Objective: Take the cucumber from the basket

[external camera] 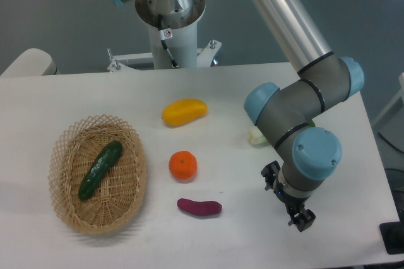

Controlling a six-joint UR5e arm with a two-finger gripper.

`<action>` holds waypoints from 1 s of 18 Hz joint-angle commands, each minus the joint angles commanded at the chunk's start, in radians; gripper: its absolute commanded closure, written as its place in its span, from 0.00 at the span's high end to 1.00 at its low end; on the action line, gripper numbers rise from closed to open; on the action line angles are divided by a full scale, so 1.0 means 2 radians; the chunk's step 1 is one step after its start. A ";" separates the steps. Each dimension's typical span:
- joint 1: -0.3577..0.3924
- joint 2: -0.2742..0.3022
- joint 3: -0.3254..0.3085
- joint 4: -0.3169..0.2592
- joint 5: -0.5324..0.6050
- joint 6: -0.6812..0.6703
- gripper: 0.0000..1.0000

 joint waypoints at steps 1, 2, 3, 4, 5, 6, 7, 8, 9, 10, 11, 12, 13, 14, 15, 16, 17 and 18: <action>0.000 0.000 -0.002 0.000 0.000 0.000 1.00; -0.001 0.001 -0.001 0.000 0.001 0.000 1.00; -0.001 0.002 0.000 0.000 0.001 0.001 1.00; 0.000 0.001 0.002 -0.001 0.000 0.001 1.00; 0.000 0.001 0.002 -0.001 -0.001 0.001 1.00; 0.000 0.002 0.002 -0.002 -0.001 0.001 1.00; 0.000 0.003 -0.001 -0.002 -0.001 0.000 1.00; -0.001 0.006 -0.005 -0.003 -0.001 0.000 1.00; -0.002 0.010 -0.006 -0.005 0.000 0.000 1.00; -0.003 0.014 -0.009 -0.006 -0.001 -0.002 1.00; -0.004 0.017 -0.015 -0.006 -0.002 -0.005 1.00; -0.005 0.020 -0.020 -0.006 -0.002 -0.008 1.00; -0.008 0.023 -0.027 -0.007 -0.002 -0.009 1.00; -0.008 0.028 -0.035 -0.008 -0.004 -0.009 1.00; -0.011 0.034 -0.044 -0.009 -0.005 -0.011 1.00; -0.017 0.039 -0.053 -0.009 -0.005 -0.017 1.00; -0.021 0.043 -0.061 -0.008 -0.005 -0.026 1.00; -0.026 0.045 -0.067 -0.008 -0.005 -0.035 1.00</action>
